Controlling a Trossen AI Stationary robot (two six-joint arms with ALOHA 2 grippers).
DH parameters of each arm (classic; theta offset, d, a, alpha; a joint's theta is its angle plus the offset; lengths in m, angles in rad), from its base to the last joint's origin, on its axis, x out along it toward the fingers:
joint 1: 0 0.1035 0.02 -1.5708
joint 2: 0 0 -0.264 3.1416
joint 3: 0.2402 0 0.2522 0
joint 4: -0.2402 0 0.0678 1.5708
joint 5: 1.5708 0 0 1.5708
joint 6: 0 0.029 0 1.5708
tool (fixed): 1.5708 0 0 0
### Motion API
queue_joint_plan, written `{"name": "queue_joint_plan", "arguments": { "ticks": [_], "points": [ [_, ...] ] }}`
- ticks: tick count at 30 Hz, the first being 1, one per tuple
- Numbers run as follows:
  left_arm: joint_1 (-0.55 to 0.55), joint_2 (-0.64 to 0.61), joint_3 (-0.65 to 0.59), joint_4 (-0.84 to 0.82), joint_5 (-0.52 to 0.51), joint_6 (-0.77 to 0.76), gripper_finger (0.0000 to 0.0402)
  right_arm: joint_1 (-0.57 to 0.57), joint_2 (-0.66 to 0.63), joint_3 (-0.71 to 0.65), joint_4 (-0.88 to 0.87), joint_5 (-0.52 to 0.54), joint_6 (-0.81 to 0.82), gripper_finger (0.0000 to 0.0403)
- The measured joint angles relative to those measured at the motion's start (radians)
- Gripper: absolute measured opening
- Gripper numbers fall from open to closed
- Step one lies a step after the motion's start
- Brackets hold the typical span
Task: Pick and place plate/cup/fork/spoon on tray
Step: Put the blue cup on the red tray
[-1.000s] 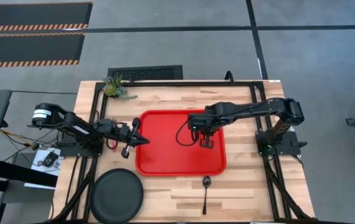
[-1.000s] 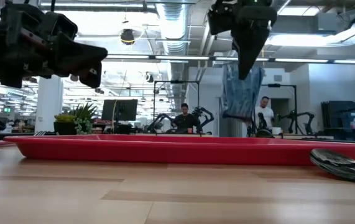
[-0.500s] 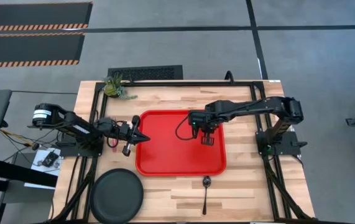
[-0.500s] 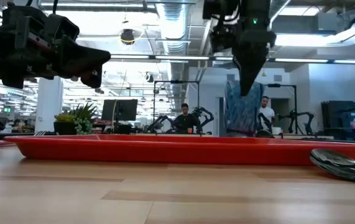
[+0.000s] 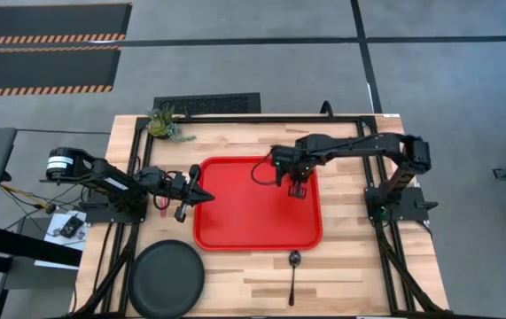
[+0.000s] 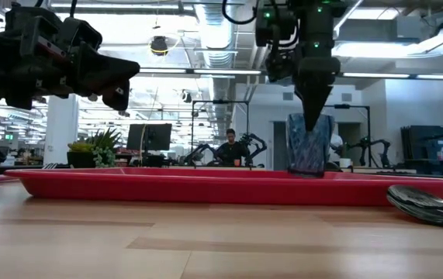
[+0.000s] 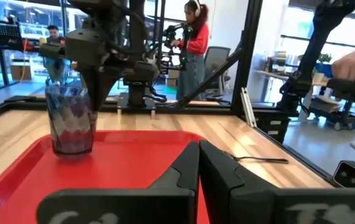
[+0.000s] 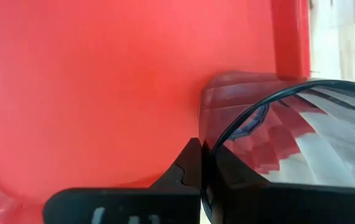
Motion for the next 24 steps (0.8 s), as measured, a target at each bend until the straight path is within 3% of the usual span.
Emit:
{"name": "queue_joint_plan", "arguments": {
  "ticks": [8, 24],
  "points": [
    [0.0, 0.0, 0.001, 0.001, -0.001, 0.006, 0.0, -0.055, 0.0, 0.0, -0.006, -0.032, -0.011, 0.0016],
    [0.0, 0.0, 0.002, -0.001, -0.002, 0.026, 0.0, -0.061, 0.015, 0.0, -0.017, -0.077, -0.014, 0.0015]
  ]
}}
